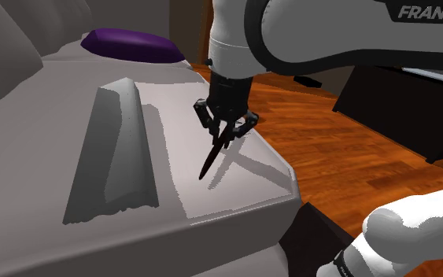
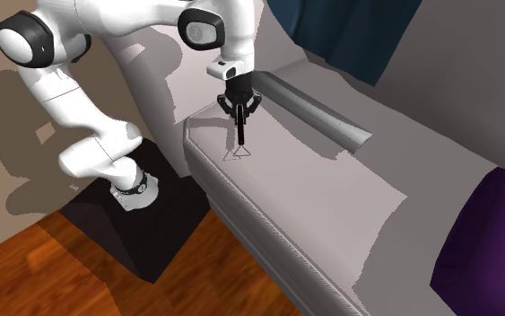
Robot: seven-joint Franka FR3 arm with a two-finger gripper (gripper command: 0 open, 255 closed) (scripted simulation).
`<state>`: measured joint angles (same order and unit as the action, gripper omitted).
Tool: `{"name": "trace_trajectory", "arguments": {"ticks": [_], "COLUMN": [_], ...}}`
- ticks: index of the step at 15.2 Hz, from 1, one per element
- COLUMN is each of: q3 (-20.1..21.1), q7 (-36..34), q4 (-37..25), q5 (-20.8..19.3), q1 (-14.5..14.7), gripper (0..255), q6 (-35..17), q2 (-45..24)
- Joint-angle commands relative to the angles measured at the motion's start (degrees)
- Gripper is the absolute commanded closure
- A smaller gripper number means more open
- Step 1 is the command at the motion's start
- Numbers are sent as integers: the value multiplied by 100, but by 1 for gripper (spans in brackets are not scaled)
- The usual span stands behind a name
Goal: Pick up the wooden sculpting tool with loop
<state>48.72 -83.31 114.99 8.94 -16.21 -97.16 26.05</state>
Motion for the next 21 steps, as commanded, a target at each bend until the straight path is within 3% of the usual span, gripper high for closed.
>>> {"name": "trace_trajectory", "arguments": {"ticks": [1, 6, 21], "q3": [-23, 21, -44], "q7": [7, -45, -70], "q4": [34, 13, -1336], "q5": [-2, 2, -232], "q1": [-40, -35, -176], "gripper": [255, 255, 255], "q6": [121, 126, 1245], "q2": [-40, -54, -348]}}
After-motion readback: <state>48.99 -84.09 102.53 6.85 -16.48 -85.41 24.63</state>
